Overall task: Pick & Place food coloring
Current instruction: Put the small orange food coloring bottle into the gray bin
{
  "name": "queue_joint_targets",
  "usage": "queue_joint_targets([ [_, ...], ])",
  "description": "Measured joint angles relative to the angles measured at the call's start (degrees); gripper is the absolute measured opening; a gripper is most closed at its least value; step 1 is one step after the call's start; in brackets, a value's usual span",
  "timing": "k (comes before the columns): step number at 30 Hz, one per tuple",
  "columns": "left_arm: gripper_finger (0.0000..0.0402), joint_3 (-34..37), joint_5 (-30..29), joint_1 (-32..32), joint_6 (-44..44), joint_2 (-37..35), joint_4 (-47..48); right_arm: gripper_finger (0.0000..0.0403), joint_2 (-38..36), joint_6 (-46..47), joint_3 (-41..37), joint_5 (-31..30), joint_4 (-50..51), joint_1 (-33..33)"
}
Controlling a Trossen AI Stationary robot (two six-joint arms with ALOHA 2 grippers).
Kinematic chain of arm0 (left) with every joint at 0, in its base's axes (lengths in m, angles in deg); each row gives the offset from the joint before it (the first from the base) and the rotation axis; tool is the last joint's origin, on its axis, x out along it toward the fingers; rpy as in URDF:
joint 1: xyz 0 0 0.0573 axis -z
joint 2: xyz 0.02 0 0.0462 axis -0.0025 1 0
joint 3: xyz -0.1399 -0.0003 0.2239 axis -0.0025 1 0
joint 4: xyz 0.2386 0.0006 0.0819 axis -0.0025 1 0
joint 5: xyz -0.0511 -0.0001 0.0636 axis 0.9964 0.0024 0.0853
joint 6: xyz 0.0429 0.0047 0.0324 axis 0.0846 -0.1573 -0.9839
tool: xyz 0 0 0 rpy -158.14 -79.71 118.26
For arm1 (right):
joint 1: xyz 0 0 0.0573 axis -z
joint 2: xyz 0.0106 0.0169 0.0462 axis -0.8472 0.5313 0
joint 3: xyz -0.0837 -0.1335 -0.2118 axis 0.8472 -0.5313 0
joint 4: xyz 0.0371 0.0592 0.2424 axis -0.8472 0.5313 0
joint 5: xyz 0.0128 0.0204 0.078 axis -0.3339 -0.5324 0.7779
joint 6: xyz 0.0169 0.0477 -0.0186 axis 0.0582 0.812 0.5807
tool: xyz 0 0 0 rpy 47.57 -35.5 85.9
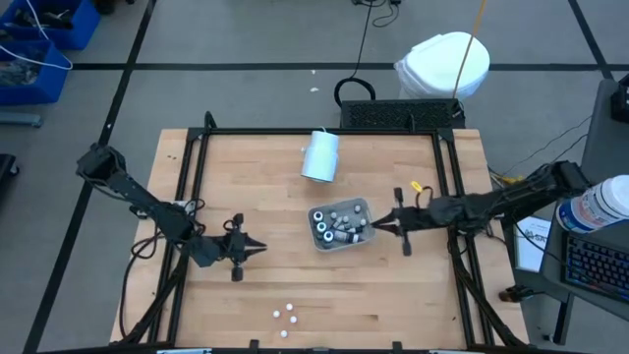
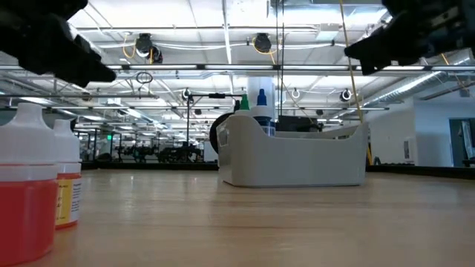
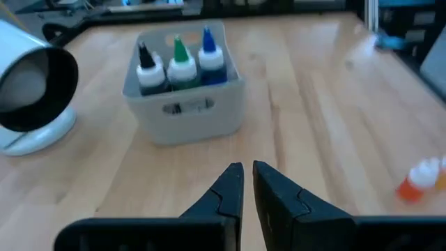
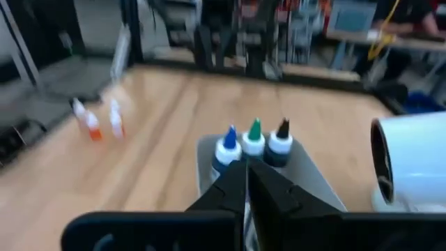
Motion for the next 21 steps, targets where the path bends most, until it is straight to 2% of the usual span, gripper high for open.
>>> queue_joint_targets([
  [3,0.0042,0.0,2.0,-1.6,0.4,1.9,-4.4,0.0009,-4.4,0.6,-5.4,0.1,-7.0,-0.8],
  [7,0.0019,-3.3,12.9,-2.9,-0.8,7.7,-6.0,0.0002,-10.2,-1.2,-7.4,0.1,-4.6,-0.4],
  [9,0.0006,-6.7,13.4,-1.7,-0.6,11.1,-5.9,0.0003,-12.7,-1.1,-7.7,0.1,-2.6,-0.3],
  [11,0.0007,-11.3,11.3,0.3,-0.6,14.9,-4.2,0.0002,-14.2,-1.1,-7.7,0.1,-2.3,-0.3],
  [14,0.0004,-20.8,10.1,3.1,1.8,21.5,4.0,0.0001,-16.1,-1.2,-7.7,0.9,-2.4,-0.5],
  [17,0.0007,-32.1,8.8,5.2,8.0,28.3,18.1,0.0001,-17.0,-1.5,-7.7,2.0,-2.0,-0.5],
  [21,0.0051,-45.3,8.2,8.0,17.1,35.4,36.6,0.0001,-17.1,-1.5,-7.7,1.9,-2.1,-0.5],
])
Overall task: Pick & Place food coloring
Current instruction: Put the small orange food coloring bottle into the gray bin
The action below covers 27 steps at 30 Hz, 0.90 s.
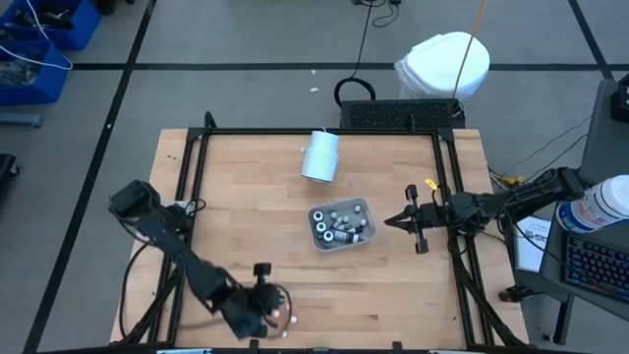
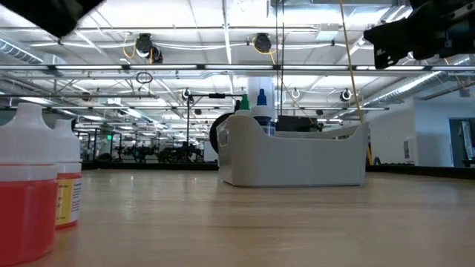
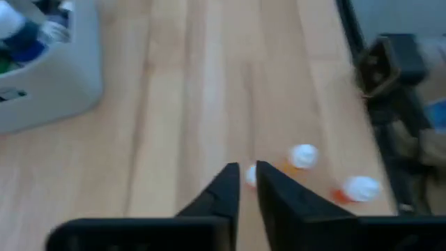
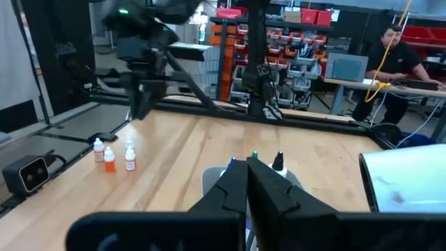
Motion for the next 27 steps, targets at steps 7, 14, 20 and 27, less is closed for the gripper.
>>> queue_joint_targets([
  [7,0.0176,-8.5,4.0,4.1,4.1,5.0,8.2,0.0001,0.0,0.4,0.0,0.0,-0.4,0.0],
  [14,0.026,-4.0,4.5,3.6,8.9,5.2,8.0,0.0001,0.0,0.0,0.0,-0.1,-0.8,0.0],
  [20,0.0277,0.7,8.9,2.3,9.1,5.2,-0.4,0.0,0.0,-0.1,0.0,-0.2,-0.8,0.0],
  [27,0.0259,3.8,10.1,1.2,7.7,5.2,-7.1,0.0,0.0,-0.3,0.0,-0.2,-0.4,0.0],
])
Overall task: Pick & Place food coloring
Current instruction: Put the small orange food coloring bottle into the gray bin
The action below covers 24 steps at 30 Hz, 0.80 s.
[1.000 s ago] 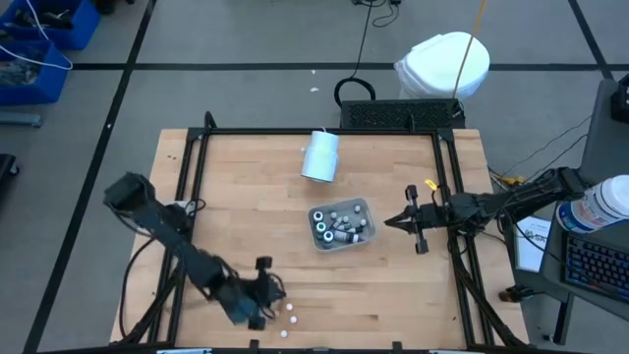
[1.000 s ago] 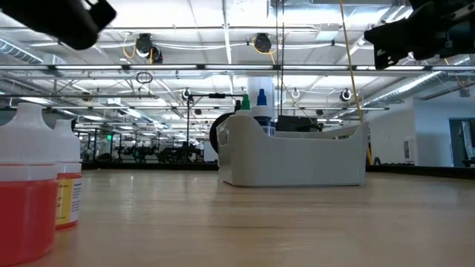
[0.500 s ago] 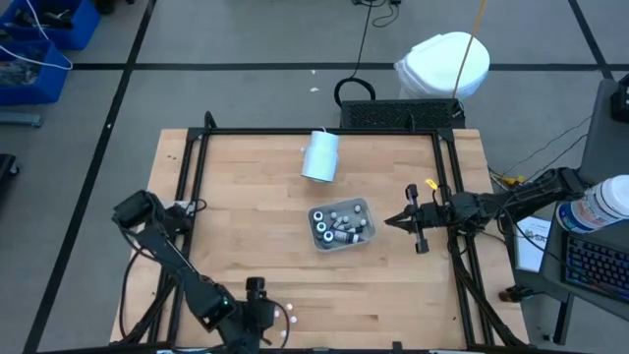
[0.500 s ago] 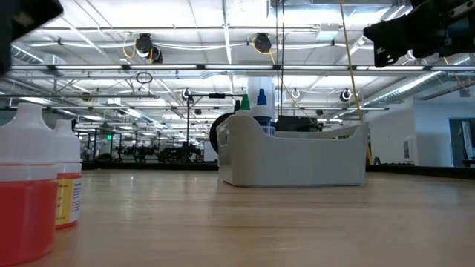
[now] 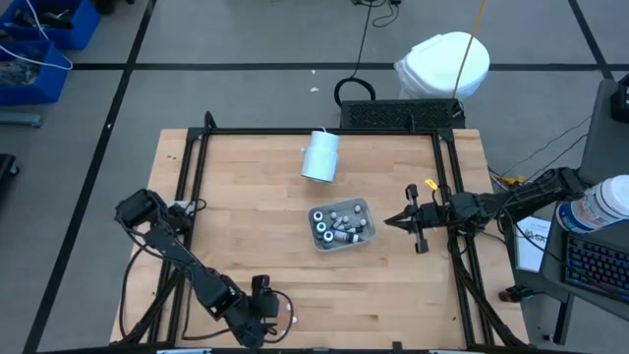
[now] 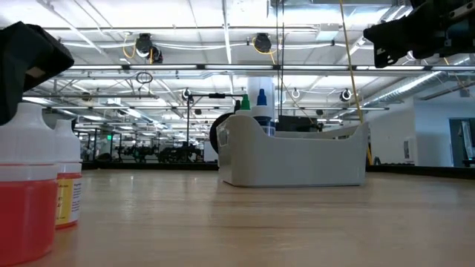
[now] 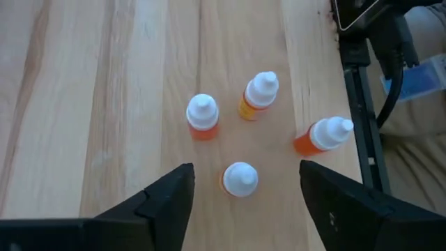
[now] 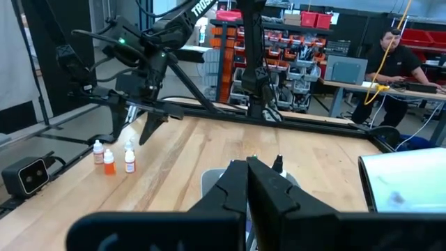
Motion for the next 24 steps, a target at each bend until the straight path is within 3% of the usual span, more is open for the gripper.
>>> queue_joint_targets([
  [4,0.0242,0.9,0.1,-0.4,1.1,0.0,-0.7,0.0,0.0,0.0,0.0,0.0,0.0,0.0],
  [9,0.0226,4.4,-0.6,-0.4,2.8,0.0,-8.8,0.0,0.0,0.0,0.0,0.0,0.0,0.0],
  [24,0.0225,5.1,-1.5,0.2,1.0,0.6,-9.4,0.0,0.0,0.0,0.0,0.0,0.0,0.0],
])
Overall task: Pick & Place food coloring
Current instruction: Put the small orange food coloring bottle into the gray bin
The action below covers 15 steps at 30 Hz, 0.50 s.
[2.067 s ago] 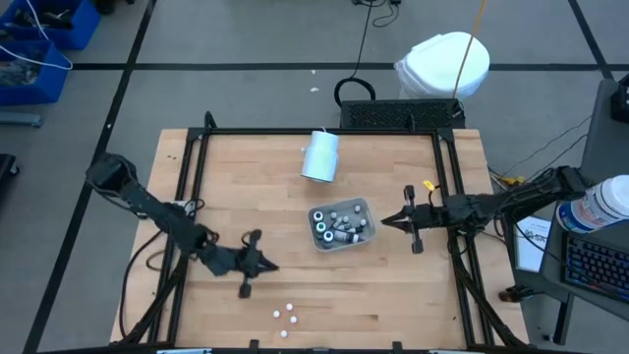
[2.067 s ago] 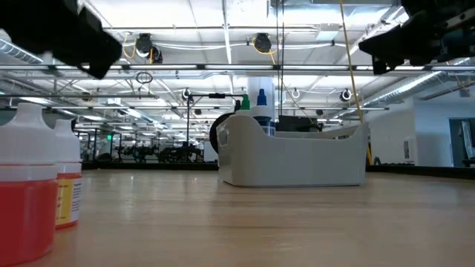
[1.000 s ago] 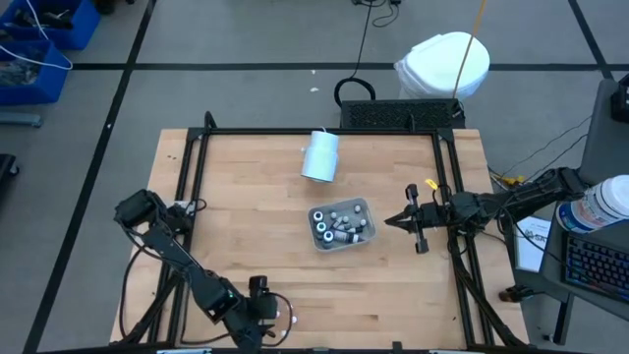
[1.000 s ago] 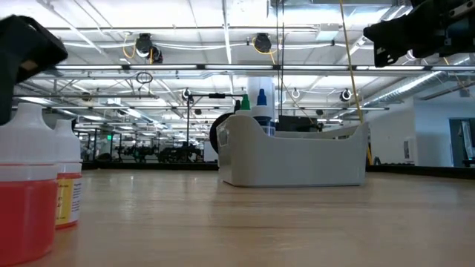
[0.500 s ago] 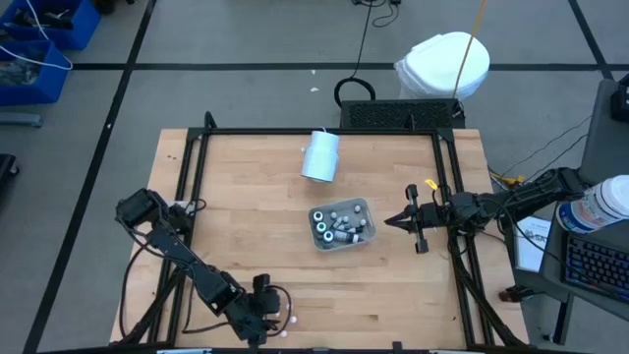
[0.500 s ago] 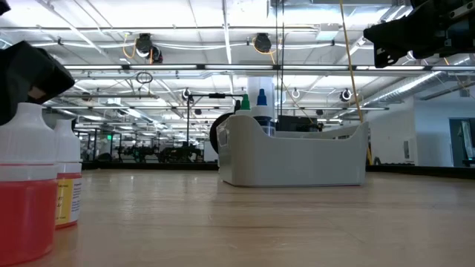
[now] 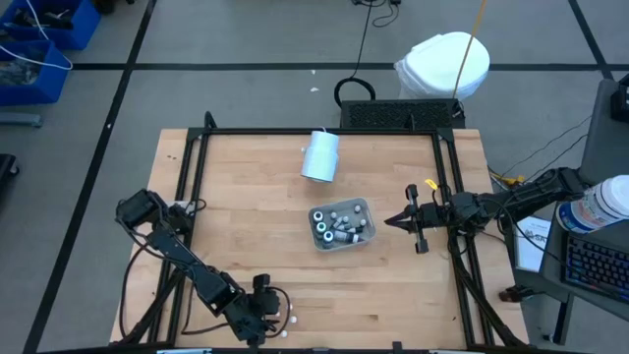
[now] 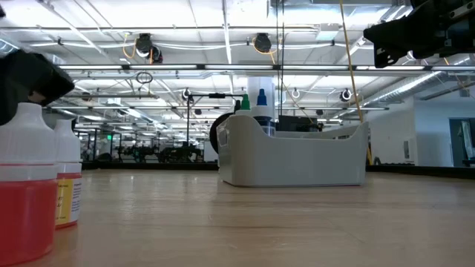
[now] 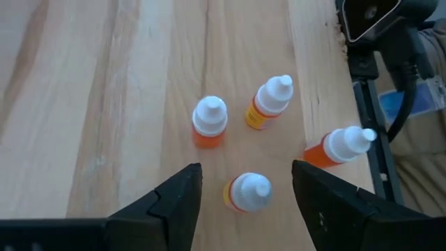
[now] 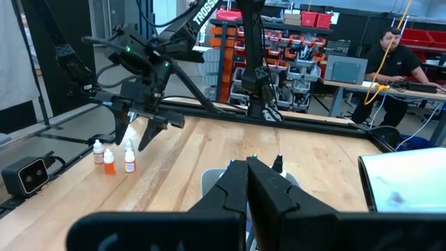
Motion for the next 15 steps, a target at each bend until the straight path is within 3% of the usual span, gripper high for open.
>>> queue_joint_targets([
  [15,0.0225,0.0,1.2,0.2,-1.5,2.4,-2.4,0.0,0.1,0.0,0.0,0.0,0.2,0.0],
])
